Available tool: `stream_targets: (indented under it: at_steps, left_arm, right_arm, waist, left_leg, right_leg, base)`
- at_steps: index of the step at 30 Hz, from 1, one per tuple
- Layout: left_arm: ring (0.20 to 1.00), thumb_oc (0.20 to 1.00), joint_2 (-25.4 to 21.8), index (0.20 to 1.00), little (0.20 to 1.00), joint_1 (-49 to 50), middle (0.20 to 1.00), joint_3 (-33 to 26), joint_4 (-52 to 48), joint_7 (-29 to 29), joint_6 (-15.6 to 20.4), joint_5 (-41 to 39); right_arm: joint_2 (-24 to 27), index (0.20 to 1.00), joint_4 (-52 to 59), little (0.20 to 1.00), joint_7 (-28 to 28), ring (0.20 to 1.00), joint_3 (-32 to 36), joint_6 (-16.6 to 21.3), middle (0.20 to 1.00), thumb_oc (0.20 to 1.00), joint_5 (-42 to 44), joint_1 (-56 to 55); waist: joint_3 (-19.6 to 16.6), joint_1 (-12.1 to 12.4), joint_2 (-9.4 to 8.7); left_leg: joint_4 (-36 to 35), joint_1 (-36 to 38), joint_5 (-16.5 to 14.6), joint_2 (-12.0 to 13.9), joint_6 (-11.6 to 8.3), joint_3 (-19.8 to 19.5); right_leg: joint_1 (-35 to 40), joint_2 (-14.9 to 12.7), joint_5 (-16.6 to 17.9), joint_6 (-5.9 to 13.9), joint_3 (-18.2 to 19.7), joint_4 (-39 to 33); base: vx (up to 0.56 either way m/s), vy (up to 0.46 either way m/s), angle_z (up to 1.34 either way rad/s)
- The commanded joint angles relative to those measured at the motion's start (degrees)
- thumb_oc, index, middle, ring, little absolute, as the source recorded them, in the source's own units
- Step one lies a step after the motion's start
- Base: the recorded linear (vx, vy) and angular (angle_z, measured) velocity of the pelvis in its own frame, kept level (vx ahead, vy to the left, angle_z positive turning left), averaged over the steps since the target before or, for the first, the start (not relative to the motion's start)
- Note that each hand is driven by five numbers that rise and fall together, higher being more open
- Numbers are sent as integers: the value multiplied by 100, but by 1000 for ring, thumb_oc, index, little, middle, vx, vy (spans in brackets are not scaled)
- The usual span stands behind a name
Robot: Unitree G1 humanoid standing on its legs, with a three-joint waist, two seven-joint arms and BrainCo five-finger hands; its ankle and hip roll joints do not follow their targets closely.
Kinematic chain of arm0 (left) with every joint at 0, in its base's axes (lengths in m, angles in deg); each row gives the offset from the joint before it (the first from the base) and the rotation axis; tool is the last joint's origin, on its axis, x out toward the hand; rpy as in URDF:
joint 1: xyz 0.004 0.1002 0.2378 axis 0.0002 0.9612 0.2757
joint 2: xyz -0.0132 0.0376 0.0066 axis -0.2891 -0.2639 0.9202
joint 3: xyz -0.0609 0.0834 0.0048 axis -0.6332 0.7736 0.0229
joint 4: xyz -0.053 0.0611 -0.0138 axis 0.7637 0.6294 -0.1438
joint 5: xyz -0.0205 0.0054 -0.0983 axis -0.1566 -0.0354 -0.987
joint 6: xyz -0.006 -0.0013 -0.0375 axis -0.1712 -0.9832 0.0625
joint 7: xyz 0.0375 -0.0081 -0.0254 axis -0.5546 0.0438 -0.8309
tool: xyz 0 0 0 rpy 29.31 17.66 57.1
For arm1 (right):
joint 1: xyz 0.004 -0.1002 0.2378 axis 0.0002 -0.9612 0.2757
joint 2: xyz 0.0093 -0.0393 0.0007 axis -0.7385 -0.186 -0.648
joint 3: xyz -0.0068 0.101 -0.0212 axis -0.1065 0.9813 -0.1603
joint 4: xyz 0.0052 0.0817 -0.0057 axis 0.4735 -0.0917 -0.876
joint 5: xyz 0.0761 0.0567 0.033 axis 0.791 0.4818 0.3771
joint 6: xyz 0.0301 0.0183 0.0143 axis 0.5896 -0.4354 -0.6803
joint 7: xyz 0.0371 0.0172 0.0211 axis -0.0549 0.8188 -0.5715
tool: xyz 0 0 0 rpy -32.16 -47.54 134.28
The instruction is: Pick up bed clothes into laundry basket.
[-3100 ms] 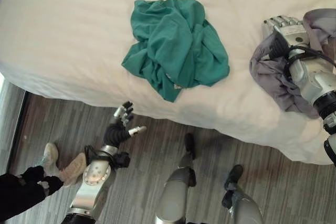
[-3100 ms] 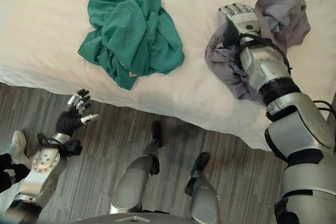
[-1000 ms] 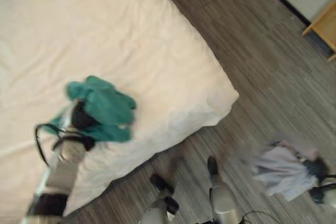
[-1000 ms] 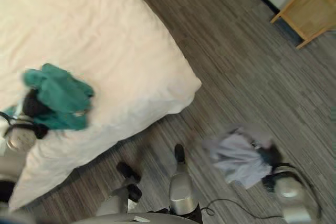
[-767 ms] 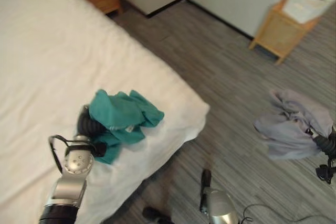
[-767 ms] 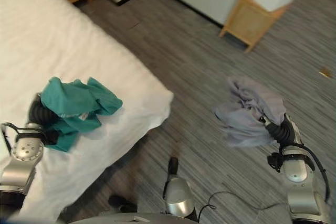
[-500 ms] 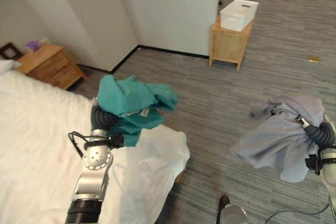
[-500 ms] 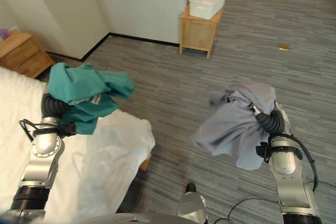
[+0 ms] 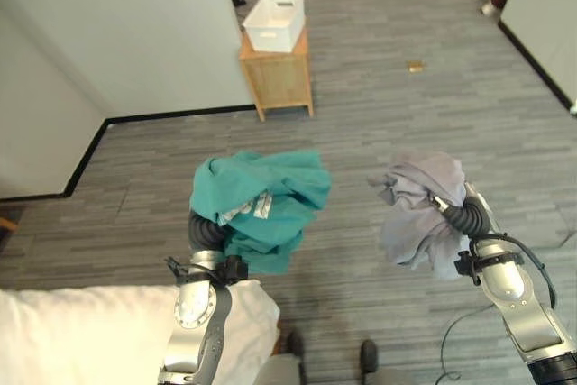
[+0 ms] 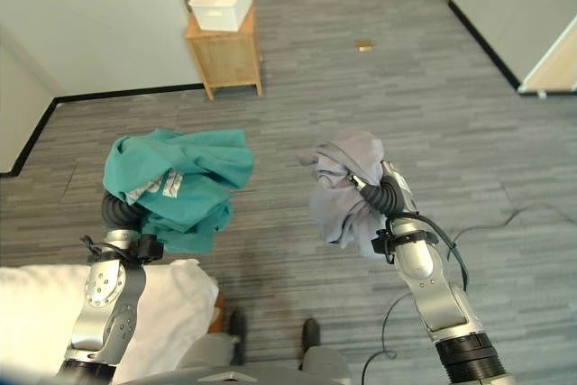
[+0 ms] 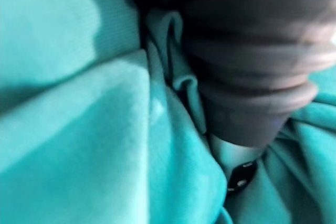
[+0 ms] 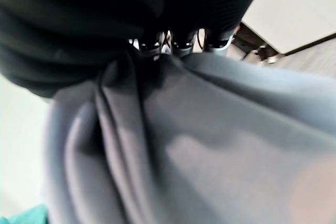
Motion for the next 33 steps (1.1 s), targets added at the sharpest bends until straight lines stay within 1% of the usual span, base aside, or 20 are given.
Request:
stream_targets:
  at_steps: [1, 3, 4, 7, 8, 9, 10, 13, 14, 15, 17, 18, 19, 20, 22, 24, 27, 30, 31, 33]
  left_arm:
    - [200, 200, -384, 200, 200, -92, 200, -75, -870, 45, 220, -265]
    - [200, 200, -395, 200, 200, -27, 200, -62, -921, 93, 227, -339]
    - [200, 200, -469, 200, 200, 163, 200, -42, -1027, 80, 172, -299]
    - [200, 200, -645, 200, 200, 184, 200, 19, -976, 20, 104, -282]
    - [200, 200, -650, 200, 200, 182, 200, 15, -977, 18, 104, -282]
    - [200, 200, -700, 200, 200, 177, 200, 37, -931, -9, 71, -276]
    - [200, 200, -828, 200, 200, 165, 200, 35, -904, -98, 14, -143]
    - [200, 200, -907, 200, 200, 103, 200, 62, -834, -147, 20, 92]
    - [200, 200, -988, 200, 200, 52, 200, 88, -771, -189, -13, 290]
    - [200, 200, -993, 200, 200, 39, 200, 141, -726, -174, -12, 334]
    - [200, 200, -995, 200, 200, 35, 200, 207, -702, -164, -24, 385]
    - [200, 200, -958, 200, 200, 25, 200, 307, -609, -123, -51, 491]
    - [200, 200, -957, 200, 200, 26, 200, 309, -608, -123, -50, 491]
    - [200, 200, -967, 200, 200, 8, 200, 324, -532, -103, -71, 633]
    - [200, 200, -953, 200, 200, -38, 200, 250, -402, -174, -118, 703]
    - [200, 200, -945, 200, 200, -45, 200, 216, -342, -129, -121, 762]
    - [200, 200, -820, 200, 200, -64, 200, 293, -210, -52, -132, 860]
    - [200, 200, -734, 200, 200, -26, 200, 342, -206, 1, -119, 897]
    - [200, 200, -662, 200, 200, -37, 200, 354, -186, -20, -122, 790]
    - [200, 200, -644, 200, 200, 18, 200, 342, -220, -59, -112, 712]
  right_arm:
    - [83, 200, 355, 200, 220, 200, 44, 214, 200, 200, -221, 882]
    - [91, 200, 392, 200, 186, 200, 15, 199, 200, 200, -244, 864]
    - [40, 200, 420, 200, 95, 200, -140, 196, 200, 200, -372, 915]
    - [-94, 200, 219, 200, 105, 200, -259, 157, 200, 200, -497, 944]
    - [-101, 200, 217, 200, 106, 200, -261, 157, 200, 200, -500, 949]
    - [-123, 200, 202, 200, 97, 200, -257, 147, 200, 200, -579, 918]
    - [-148, 200, 218, 200, 83, 200, -190, 116, 200, 200, -697, 877]
    - [-120, 200, 253, 200, 149, 200, -70, 111, 200, 200, -777, 812]
    - [-135, 200, 310, 200, 184, 200, 50, 104, 200, 200, -775, 694]
    - [-142, 200, 366, 200, 204, 200, 140, 105, 200, 200, -760, 598]
    - [-149, 200, 407, 200, 234, 200, 222, 93, 200, 200, -740, 512]
    - [-158, 200, 445, 200, 278, 200, 343, 79, 200, 200, -711, 374]
    - [-157, 200, 448, 200, 277, 200, 344, 78, 200, 200, -711, 370]
    - [-174, 200, 478, 200, 329, 200, 435, 74, 200, 200, -675, 330]
    - [-212, 200, 470, 200, 389, 200, 456, 49, 200, 200, -685, 325]
    - [-206, 200, 484, 200, 386, 200, 456, 9, 200, 200, -748, 319]
    - [-196, 200, 500, 200, 327, 200, 500, 14, 200, 200, -778, 238]
    - [-202, 200, 500, 200, 299, 200, 536, 58, 200, 200, -735, 147]
    - [-144, 200, 550, 200, 287, 200, 528, 105, 200, 200, -657, 92]
    - [-13, 200, 659, 200, 324, 200, 504, 154, 200, 200, -612, 93]
  waist:
    - [87, 359, -381]
    - [1, 370, -336]
    - [-141, 451, -311]
    - [-279, 601, -596]
    - [-284, 622, -585]
    - [-291, 619, -634]
    - [-208, 546, -615]
    - [-146, 317, -456]
    - [-80, 197, -335]
    - [-57, 101, -318]
    - [-34, -41, -306]
    - [-52, -251, -370]
    - [-39, -268, -361]
    - [-41, -406, -443]
    - [-10, -509, -448]
    - [22, -578, -408]
    - [-34, -680, -475]
    - [-100, -698, -418]
    - [-25, -636, -452]
    - [161, -523, -557]
  left_leg:
    - [-320, -325, 541, 224, 13, 1383]
    - [-435, -235, 546, 314, 78, 1621]
    - [-501, -96, 659, 258, 260, 1661]
    - [-495, 226, 436, 66, 473, 1775]
    - [-510, 218, 466, 93, 471, 1794]
    - [-503, 387, 338, 8, 535, 1789]
    - [-528, 678, 199, 54, 593, 1649]
    - [-528, 976, 17, 199, 580, 1483]
    - [-528, 1191, -144, 231, 565, 1329]
    - [-528, 1301, -265, 179, 552, 1158]
    - [-528, 1435, -374, 140, 518, 955]
    - [-528, 1694, -606, 62, 425, 693]
    - [-528, 1710, -610, 70, 424, 674]
    - [-528, 1941, -813, 56, 308, 536]
    - [-528, 2280, -1038, 183, 153, 496]
    - [-528, 2584, -1229, 296, 50, 535]
    - [-528, 3072, -1622, 220, 69, 345]
    - [59, 3096, -1424, 338, -100, 260]
    - [1570, 2609, -652, 636, -370, 357]
    - [3649, 1701, -71, 779, -548, 276]
  right_leg:
    - [675, 112, -1021, 320, 229, 80]
    - [772, 152, -1055, 364, 196, 80]
    - [1042, 199, -1112, 381, 213, 80]
    - [1117, -30, -814, 748, -130, 883]
    - [1088, -10, -796, 739, -104, 893]
    - [923, -108, -621, 1022, -263, 1413]
    - [295, -129, 118, 1238, -369, 2733]
    - [-355, -133, 425, 1238, -437, 3533]
    - [-741, -632, 345, 1238, -546, 3457]
    - [-857, -841, 141, 1099, -654, 3337]
    - [-1028, -853, -29, 941, -652, 3080]
    - [-1183, -753, -132, 853, -446, 1996]
    - [-1143, -747, -122, 853, -470, 1965]
    - [-1424, -802, 102, 940, -384, 1010]
    - [-1764, -946, 562, 1127, -795, 298]
    - [-2020, -1045, 638, 1166, -1239, 199]
    - [-1880, -1043, 812, 1133, -1162, 176]
    - [-1621, -999, 947, 1056, -1246, 154]
    - [-1193, -946, 887, 842, -1342, 118]
    - [-736, -835, 597, 474, -1454, 80]
  base:
    - [450, 32, -24]
    - [408, 50, -14]
    - [554, 58, -13]
    - [499, -8, -39]
    - [255, -17, -33]
    - [334, -48, 4]
    - [499, -54, 27]
    - [350, -56, 74]
    - [425, -24, 111]
    - [613, -60, 103]
    - [432, -113, 63]
    - [341, -135, 96]
    - [654, -269, 108]
    - [486, -208, 88]
    - [587, -241, 72]
    - [471, -165, 23]
    - [433, -160, 14]
    - [422, -239, 27]
    - [295, -353, 5]
    - [340, -429, 3]
